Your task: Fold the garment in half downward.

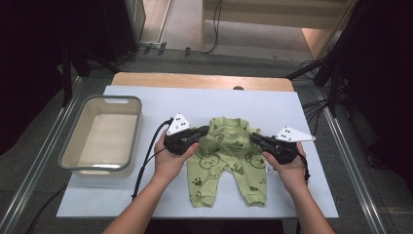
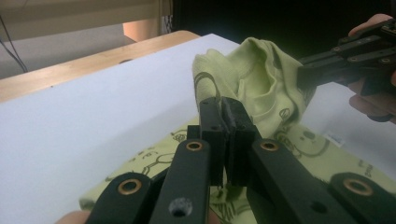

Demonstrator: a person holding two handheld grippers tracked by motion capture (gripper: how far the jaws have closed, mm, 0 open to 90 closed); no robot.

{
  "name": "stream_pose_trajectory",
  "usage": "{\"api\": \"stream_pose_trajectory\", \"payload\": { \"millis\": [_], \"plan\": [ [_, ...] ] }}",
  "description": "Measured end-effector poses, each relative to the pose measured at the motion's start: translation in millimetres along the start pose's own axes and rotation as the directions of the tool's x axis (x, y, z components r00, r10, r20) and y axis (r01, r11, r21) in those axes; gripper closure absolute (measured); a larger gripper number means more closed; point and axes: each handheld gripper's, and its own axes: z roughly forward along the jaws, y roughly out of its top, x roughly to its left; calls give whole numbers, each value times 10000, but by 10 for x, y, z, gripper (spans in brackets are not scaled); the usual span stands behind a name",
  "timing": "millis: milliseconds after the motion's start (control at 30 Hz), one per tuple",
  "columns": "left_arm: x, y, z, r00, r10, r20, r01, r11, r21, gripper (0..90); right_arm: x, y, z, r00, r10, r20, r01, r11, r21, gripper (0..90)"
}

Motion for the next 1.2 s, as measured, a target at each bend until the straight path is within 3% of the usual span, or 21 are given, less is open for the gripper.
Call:
{"api": "stream_pose_trajectory", "payload": {
  "millis": [267,433,633,767,1200],
  "plan": [
    [-71,-217,-49,9996,-244,136,240,9994,247,876,105,-124,-55,9979,519,-397,-505,9981,367,849],
    [-88,-302,-98,9987,-442,241,431,9981,435,876,177,-191,-86,9975,591,-375,-574,9973,459,848],
    [-167,-376,-144,9990,-315,322,295,9977,614,876,240,-297,-114,9956,892,-279,-874,9943,607,847],
    [-209,-425,-169,9980,-405,491,371,9969,696,875,300,-351,-159,9965,770,-336,-741,9941,791,847],
    [-364,-586,-232,9950,-341,936,238,9938,1088,876,379,-528,-292,9939,1032,-386,-983,9888,1119,847]
  ]
}}
